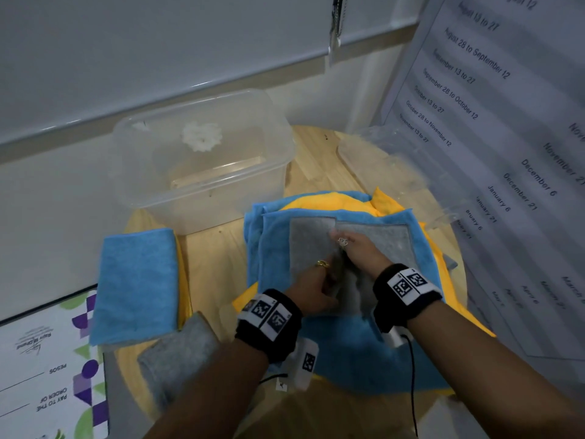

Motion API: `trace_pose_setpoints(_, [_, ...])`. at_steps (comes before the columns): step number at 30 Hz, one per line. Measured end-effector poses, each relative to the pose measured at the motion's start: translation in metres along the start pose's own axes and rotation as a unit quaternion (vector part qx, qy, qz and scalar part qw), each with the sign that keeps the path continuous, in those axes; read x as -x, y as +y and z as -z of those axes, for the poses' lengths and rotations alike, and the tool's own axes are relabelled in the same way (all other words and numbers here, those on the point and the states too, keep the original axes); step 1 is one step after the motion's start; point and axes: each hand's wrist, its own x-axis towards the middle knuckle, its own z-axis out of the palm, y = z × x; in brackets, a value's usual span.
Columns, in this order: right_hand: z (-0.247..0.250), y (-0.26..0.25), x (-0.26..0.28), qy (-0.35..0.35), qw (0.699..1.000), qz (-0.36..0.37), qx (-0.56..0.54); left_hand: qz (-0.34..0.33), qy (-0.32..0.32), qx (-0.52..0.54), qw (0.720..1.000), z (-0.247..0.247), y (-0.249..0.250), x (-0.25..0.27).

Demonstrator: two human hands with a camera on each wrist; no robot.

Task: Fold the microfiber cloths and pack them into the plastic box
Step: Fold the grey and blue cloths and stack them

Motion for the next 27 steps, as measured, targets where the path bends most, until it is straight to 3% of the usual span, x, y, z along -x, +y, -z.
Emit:
trace_pose_setpoints(2, [0.001,0.006,-0.006,0.044,0.997,0.025,0.062,-0.022,-0.003,-0.016,1.000,-0.009,0.006,-0.003])
trace_pose_setpoints(7, [0.006,0.014,-0.018,0.116,0.992,0.024,0.048,-0.047,0.003,-0.093,0.995,-0.024,0.010,-0.009])
trace_pose_setpoints(12, [0.010,0.011,-0.030,0.130,0.987,0.035,0.087,-0.037,0.007,-0.081,0.996,-0.033,0.005,-0.014])
trace_pose_setpoints(16, [0.012,0.014,-0.036,0.160,0.980,0.057,0.099,-0.022,0.027,0.030,0.999,-0.036,0.003,-0.014])
trace_pose_setpoints(23, [0.015,0.022,-0.036,0.160,0.985,0.054,0.034,-0.034,0.063,-0.012,0.997,-0.049,-0.004,-0.017])
trace_pose_setpoints(27, [0.018,0.020,-0.031,0.144,0.988,0.036,0.034,-0.023,0.017,-0.017,0.999,-0.051,-0.009,-0.018])
